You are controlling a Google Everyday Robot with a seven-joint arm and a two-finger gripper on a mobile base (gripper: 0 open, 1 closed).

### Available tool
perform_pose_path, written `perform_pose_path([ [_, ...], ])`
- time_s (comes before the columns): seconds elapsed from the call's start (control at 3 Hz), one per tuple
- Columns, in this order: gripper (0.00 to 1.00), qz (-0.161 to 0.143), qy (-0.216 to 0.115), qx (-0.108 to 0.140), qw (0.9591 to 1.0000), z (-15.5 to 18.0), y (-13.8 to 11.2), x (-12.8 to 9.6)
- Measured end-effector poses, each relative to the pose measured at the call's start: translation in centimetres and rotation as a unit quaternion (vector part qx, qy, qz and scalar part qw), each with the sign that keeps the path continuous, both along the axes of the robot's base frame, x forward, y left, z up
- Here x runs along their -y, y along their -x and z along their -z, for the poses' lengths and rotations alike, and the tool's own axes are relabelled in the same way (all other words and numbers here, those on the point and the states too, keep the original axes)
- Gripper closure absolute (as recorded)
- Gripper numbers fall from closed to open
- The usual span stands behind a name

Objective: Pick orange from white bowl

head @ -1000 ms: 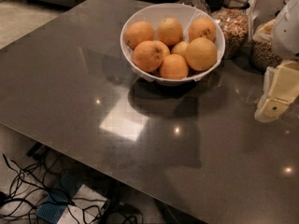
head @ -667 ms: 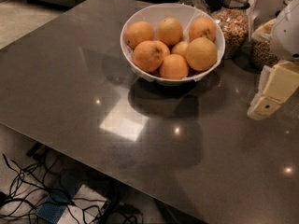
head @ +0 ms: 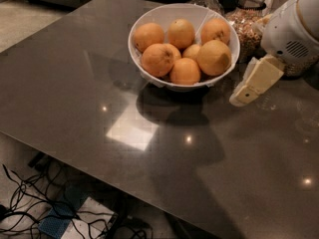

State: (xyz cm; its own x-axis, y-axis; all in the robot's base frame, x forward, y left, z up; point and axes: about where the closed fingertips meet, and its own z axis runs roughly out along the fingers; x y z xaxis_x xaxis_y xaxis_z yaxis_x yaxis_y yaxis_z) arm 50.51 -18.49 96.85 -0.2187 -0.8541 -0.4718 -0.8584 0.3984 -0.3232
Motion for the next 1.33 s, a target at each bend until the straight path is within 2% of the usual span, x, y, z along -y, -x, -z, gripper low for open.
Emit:
perform_pose_path([
  [0.33,0.0,-0.008,-0.024,0.018,0.9995,-0.8,-2.4,-0.9],
  [0.67,0.0,-0.008,-0.024,0.018,0.9995,-0.8,-2.4,-0.9],
  [1.0,0.0,0.006,-0.049,0.037,0.9981,-0.4,-3.4,-1.4],
  [1.33,0.0,0.032,-0.098,0.064,0.9926,0.0,-5.7,-2.3],
])
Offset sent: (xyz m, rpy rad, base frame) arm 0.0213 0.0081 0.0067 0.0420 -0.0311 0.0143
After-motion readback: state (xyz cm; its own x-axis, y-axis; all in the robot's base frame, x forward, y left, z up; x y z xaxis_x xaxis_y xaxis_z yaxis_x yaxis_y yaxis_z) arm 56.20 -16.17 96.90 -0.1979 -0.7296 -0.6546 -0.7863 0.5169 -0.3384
